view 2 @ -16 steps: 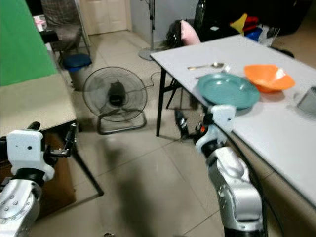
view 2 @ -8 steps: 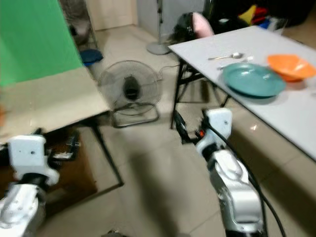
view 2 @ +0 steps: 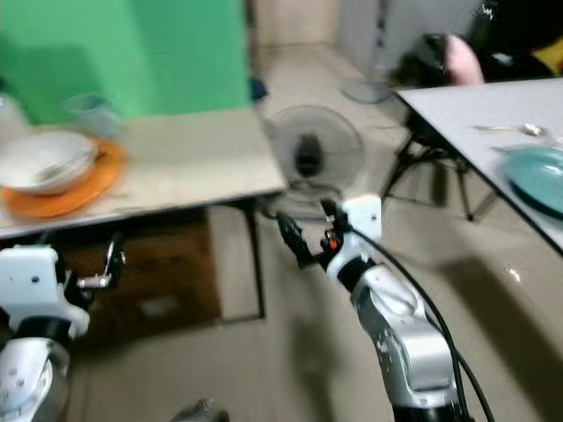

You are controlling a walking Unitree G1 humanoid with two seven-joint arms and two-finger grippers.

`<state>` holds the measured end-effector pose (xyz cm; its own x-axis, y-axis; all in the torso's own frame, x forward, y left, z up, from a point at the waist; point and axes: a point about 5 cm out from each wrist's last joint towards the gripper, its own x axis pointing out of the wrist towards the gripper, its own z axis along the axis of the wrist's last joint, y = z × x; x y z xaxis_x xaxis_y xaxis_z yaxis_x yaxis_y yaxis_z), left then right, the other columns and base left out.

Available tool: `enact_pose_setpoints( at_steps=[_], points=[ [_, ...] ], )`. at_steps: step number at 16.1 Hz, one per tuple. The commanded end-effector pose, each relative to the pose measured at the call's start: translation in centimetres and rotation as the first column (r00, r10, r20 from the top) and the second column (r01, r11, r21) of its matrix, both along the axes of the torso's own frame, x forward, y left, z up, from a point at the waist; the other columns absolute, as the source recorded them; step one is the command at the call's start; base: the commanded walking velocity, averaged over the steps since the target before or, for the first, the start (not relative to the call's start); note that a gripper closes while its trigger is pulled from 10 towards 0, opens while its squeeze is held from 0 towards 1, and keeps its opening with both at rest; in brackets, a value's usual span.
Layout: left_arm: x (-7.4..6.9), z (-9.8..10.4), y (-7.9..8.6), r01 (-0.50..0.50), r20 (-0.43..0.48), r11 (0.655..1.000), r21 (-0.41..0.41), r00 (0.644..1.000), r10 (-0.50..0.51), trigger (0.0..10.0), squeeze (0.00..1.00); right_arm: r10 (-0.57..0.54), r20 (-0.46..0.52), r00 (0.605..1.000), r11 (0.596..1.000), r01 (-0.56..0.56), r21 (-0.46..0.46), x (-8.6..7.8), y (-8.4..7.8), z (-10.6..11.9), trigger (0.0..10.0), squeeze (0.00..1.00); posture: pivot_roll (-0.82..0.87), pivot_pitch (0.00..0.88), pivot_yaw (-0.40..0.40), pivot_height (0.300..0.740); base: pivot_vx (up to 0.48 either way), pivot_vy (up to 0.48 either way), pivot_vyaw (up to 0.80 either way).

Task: Setting the table

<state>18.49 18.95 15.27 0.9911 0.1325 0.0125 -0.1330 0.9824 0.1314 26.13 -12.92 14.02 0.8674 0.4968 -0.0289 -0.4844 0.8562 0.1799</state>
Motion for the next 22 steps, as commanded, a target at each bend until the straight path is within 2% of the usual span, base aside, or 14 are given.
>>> enact_pose_setpoints(
  at_steps=[1, 3, 5, 9, 12, 14, 16, 18, 20, 21, 22],
  points=[
    [0.0, 0.2, 0.0, 0.003, 0.007, 1.000, 0.011, 1.000, -0.003, 10.0, 0.00, 0.026, -0.004, 1.000, 1.000, -0.026, 0.012, 0.1, 0.5, 0.2, 10.0, 0.00, -0.04, 0.034, 0.007, 0.740, 0.368, 0.000, 0.80],
    [0.0, 0.2, 0.1, 0.007, 0.006, 1.000, 0.020, 1.000, -0.008, 10.0, 0.00, 0.027, 0.007, 1.000, 0.999, -0.027, 0.017, 0.3, 0.6, 0.4, 10.0, 0.00, -0.04, 0.033, 0.007, 0.740, 0.368, 0.000, 0.80],
    [-0.2, 0.4, 0.1, 0.011, 0.009, 1.000, 0.027, 1.000, -0.011, 10.0, 0.00, -0.008, 0.015, 1.000, 0.998, 0.007, 0.063, 0.7, 0.7, 1.0, 10.0, 0.00, -0.03, 0.031, 0.005, 0.740, 0.364, 0.000, 0.00],
    [-0.3, 0.5, 0.3, 0.008, 0.011, 0.999, 0.033, 1.000, -0.009, 10.0, 0.00, 0.036, 0.029, 0.999, 0.998, -0.037, 0.048, 0.8, 1.1, 1.1, 10.0, 0.00, -0.02, 0.026, 0.005, 0.740, 0.368, 0.000, 0.00],
    [-0.1, 0.8, 0.5, 0.007, 0.021, 0.999, 0.045, 1.000, -0.008, 10.0, 0.00, 0.109, 0.045, 0.993, 0.994, -0.110, 0.022, 1.3, 1.7, 1.4, 10.0, 0.00, 0.00, 0.015, -0.004, 0.740, 0.366, 0.000, 0.00],
    [-0.1, 0.8, 0.5, 0.007, 0.024, 0.999, 0.048, 1.000, -0.009, 10.0, 0.00, 0.133, 0.029, 0.991, 0.989, -0.135, 0.067, 1.5, 1.8, 1.6, 10.0, 0.00, 0.00, 0.010, -0.006, 0.740, 0.364, 0.000, 0.62],
    [-0.1, 0.8, 0.4, 0.022, 0.023, 0.998, 0.062, 0.999, -0.023, 10.0, 0.00, 0.154, 0.037, 0.987, 0.986, -0.156, 0.064, 1.8, 1.7, 1.9, 10.0, 0.00, 0.00, 0.006, -0.009, 0.740, 0.366, 0.000, 0.80],
    [0.0, 0.9, -0.1, 0.069, 0.014, 0.994, 0.081, 0.997, -0.071, 10.0, 0.00, 0.175, 0.005, 0.985, 0.976, -0.174, 0.131, 2.5, 1.7, 2.2, 10.0, 0.00, 0.00, 0.006, -0.012, 0.740, 0.347, 0.000, 0.00],
    [0.3, 1.0, -0.7, 0.152, 0.002, 0.984, 0.092, 0.988, -0.153, 10.0, 0.00, 0.287, 0.066, 0.956, 0.950, -0.293, 0.105, 3.1, 2.4, 3.2, 10.0, 0.00, -0.01, 0.013, -0.008, 0.740, 0.000, 0.000, 0.00],
    [0.4, 1.0, -0.7, 0.165, -0.001, 0.982, 0.092, 0.986, -0.166, 10.0, 0.00, 0.304, 0.079, 0.949, 0.947, -0.310, 0.085, 3.3, 2.5, 3.4, 10.0, 0.00, -0.01, 0.015, -0.006, 0.740, 0.000, 0.000, 0.00],
    [0.5, 1.0, -0.9, 0.195, -0.013, 0.976, 0.096, 0.981, -0.194, 10.0, 0.00, 0.343, 0.119, 0.932, 0.938, -0.347, 0.007, 3.7, 2.7, 3.8, 10.0, 0.00, -0.01, 0.016, -0.005, 0.740, 0.000, 0.000, 0.00]
  ],
)
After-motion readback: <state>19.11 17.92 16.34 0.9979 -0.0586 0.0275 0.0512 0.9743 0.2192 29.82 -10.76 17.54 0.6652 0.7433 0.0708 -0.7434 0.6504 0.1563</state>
